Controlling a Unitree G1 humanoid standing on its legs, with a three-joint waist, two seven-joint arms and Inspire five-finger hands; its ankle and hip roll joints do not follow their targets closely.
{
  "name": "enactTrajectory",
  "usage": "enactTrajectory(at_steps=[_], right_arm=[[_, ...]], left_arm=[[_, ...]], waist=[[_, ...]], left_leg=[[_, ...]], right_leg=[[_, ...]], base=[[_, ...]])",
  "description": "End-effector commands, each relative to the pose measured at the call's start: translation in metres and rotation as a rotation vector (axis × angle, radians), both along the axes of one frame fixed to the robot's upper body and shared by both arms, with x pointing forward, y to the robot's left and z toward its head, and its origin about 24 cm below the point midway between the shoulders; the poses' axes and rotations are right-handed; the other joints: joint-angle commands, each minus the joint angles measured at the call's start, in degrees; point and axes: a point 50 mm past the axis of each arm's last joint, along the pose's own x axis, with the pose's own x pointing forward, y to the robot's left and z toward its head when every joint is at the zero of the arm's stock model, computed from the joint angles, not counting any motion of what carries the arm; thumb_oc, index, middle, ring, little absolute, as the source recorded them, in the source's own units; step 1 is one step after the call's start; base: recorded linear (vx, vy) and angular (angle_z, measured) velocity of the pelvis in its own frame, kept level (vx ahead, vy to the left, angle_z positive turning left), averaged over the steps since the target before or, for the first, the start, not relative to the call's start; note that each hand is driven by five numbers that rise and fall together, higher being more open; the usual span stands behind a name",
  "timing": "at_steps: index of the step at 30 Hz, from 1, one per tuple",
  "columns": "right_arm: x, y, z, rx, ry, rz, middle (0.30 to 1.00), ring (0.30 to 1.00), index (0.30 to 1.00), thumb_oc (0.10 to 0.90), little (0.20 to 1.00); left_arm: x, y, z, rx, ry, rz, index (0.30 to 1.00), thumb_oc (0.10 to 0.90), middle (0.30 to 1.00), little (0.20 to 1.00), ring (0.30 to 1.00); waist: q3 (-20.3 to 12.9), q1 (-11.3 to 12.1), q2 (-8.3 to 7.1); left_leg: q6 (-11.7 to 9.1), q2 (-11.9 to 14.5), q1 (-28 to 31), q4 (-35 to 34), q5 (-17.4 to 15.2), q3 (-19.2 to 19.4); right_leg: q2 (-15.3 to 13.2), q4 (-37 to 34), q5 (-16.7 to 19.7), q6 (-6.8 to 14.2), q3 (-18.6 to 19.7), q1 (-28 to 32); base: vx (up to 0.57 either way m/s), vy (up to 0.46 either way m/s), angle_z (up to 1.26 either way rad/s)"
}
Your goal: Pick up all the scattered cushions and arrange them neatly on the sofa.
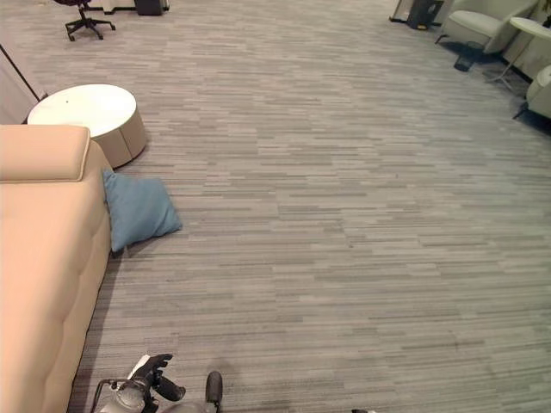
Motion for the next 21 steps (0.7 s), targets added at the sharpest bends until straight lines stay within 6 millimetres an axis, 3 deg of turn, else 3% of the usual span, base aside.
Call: enactTrajectory(at_steps=[1, 4, 8, 12, 14, 16, 17, 19, 20, 21], right_arm=[[0.022, -0.018, 0.013, -0.068, -0.087, 0.027, 0.900, 0.900, 0.900, 0.800, 0.900], [0.026, -0.021, 0.014, -0.078, -0.091, 0.037, 0.900, 0.900, 0.900, 0.800, 0.900], [0.021, -0.023, 0.013, -0.081, -0.066, 0.033, 0.900, 0.900, 0.900, 0.800, 0.900], [0.006, -0.024, 0.009, -0.077, -0.021, 0.019, 0.900, 0.900, 0.900, 0.800, 0.900], [0.005, -0.025, 0.009, -0.076, -0.023, 0.003, 0.900, 0.900, 0.900, 0.800, 0.900], [0.007, -0.027, 0.011, -0.076, -0.036, -0.010, 0.900, 0.900, 0.900, 0.800, 0.900], [0.009, -0.028, 0.011, -0.077, -0.045, -0.023, 0.900, 0.900, 0.900, 0.800, 0.900], [0.010, -0.032, 0.013, -0.085, -0.055, -0.039, 0.900, 0.900, 0.900, 0.800, 0.900], [0.010, -0.032, 0.013, -0.085, -0.055, -0.039, 0.900, 0.900, 0.900, 0.800, 0.900], [0.010, -0.035, 0.014, -0.092, -0.054, -0.046, 0.900, 0.900, 0.900, 0.800, 0.900]], left_arm=[[0.008, 0.008, 0.006, 0.026, -0.059, 0.015, 0.900, 0.800, 0.900, 0.900, 0.900], [0.009, 0.011, 0.007, 0.022, -0.070, 0.040, 0.900, 0.800, 0.900, 0.900, 0.900], [0.007, 0.009, 0.005, 0.026, -0.056, 0.024, 0.900, 0.800, 0.900, 0.900, 0.900], [0.001, 0.001, 0.001, 0.023, -0.024, -0.026, 0.900, 0.800, 0.900, 0.900, 0.900], [0.001, -0.003, 0.000, 0.009, -0.023, -0.022, 0.900, 0.800, 0.900, 0.900, 0.900], [0.003, -0.004, 0.001, -0.006, -0.029, -0.017, 0.900, 0.800, 0.900, 0.900, 0.900], [0.007, -0.004, 0.002, -0.010, -0.041, -0.017, 0.900, 0.800, 0.900, 0.900, 0.900], [0.007, -0.003, 0.003, -0.018, -0.049, 0.002, 0.900, 0.800, 0.900, 0.900, 0.900], [0.007, -0.003, 0.003, -0.018, -0.049, 0.002, 0.900, 0.800, 0.900, 0.900, 0.900], [0.008, -0.005, 0.003, -0.023, -0.057, 0.011, 0.900, 0.800, 0.900, 0.900, 0.900]], waist=[[1.3, 1.2, 1.94], [1.4, 0.4, 2.18], [1.6, -1.8, 1.71], [0.2, -3.1, 1.29], [0.1, -3.1, 1.85], [1.1, -2.8, 1.27], [2.1, -2.4, 0.60], [3.0, -1.7, 0.06], [3.0, -1.7, 0.09], [3.1, -0.8, -0.01]], left_leg=[[-3.3, 3.2, -1.8, 7.1, -7.3, -0.8], [-3.8, 3.4, 1.8, 5.7, -9.1, -1.1], [-5.6, 3.1, 7.2, 3.5, -11.7, -3.4], [-7.1, 4.4, 10.6, 3.9, -14.2, -4.8], [-8.9, 6.1, 9.0, 8.8, -11.4, -4.6], [-10.6, 7.7, 2.9, 20.6, -5.2, -3.0], [-10.4, 8.7, -1.1, 27.4, -2.7, -2.0], [-10.0, 10.1, -5.2, 35.1, -2.4, 0.0], [-10.0, 10.1, -5.2, 35.1, -2.4, 0.0], [-9.4, 10.4, -8.7, 33.8, -3.5, 2.4]], right_leg=[[-4.1, -11.2, 16.0, 0.0, -3.1, -2.6], [-5.1, -18.7, 13.0, -1.5, -6.4, -4.7], [-3.5, -34.4, 16.9, 0.1, -3.8, -8.7], [-2.1, -38.7, 19.6, -0.1, -1.0, -6.9], [-1.3, -38.9, 18.8, -1.1, -1.2, -5.2], [-1.5, -39.3, 17.8, -2.7, -1.8, -2.2], [-1.7, -39.5, 17.2, -3.8, -2.1, -0.8], [-1.3, -40.1, 15.8, -5.2, -2.6, 1.3], [-1.2, -40.1, 15.8, -5.2, -2.6, 1.2], [-0.7, -40.4, 13.4, -5.8, -2.7, 4.0]], base=[[0.28, -0.015, 0.08], [0.32, -0.101, -0.01], [0.36, -0.182, -0.07], [0.39, -0.261, 0.44], [0.24, -0.242, 0.46], [0.14, -0.269, 0.14], [0.12, -0.289, -0.06], [0.12, -0.216, -0.02], [0.33, -0.198, 0.05], [0.27, -0.118, 0.13]])
